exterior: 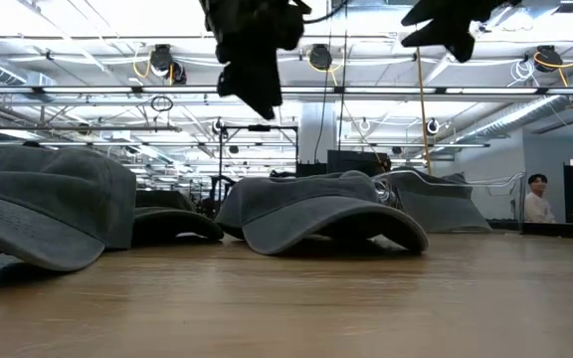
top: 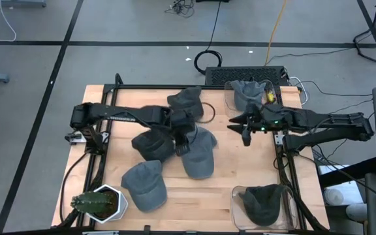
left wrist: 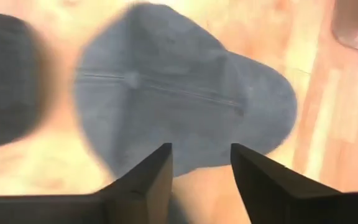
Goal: Pick & Place hat
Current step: Put the top gray cap into the top transparent bin
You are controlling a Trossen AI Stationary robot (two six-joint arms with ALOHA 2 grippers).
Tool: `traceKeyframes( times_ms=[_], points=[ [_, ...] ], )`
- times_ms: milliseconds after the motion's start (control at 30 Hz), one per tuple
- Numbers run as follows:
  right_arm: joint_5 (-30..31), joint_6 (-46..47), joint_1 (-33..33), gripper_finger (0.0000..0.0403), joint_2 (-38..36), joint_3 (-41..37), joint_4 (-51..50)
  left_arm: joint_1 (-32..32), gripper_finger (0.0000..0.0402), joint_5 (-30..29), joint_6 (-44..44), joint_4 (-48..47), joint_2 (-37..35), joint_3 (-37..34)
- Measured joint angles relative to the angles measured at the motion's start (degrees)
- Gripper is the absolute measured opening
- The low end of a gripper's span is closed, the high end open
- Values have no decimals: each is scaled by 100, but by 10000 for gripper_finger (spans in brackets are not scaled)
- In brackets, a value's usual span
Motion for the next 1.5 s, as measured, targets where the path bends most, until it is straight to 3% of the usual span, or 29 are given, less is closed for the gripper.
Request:
traceKeyframes(
  times_ms=[133,367,600,800,900,1033,1500],
  points=[
    [-208,-18,-37,144,511,0,-8,289,199,-237,456,-319,-192,-2],
    [-1072,-642,-342,148,1585,-1,156,521,204,59,899,-636,-153,-180],
    [-1178,-1109,-395,206,2191,-2,520,489,205,165,537,-650,-183,-754],
    [-1114,-971,-752,249,2857,-2,967,451,205,740,52,635,-211,-1321],
    [-1427,-898,-943,251,3157,-4,1047,476,205,894,-220,1064,-215,-1551],
    [-1860,-892,-1077,248,3407,-4,1184,543,205,883,-274,963,-213,-1802],
    [-1863,-441,-1213,247,3752,-88,1639,942,205,716,-294,1090,-242,-1867]
  ],
)
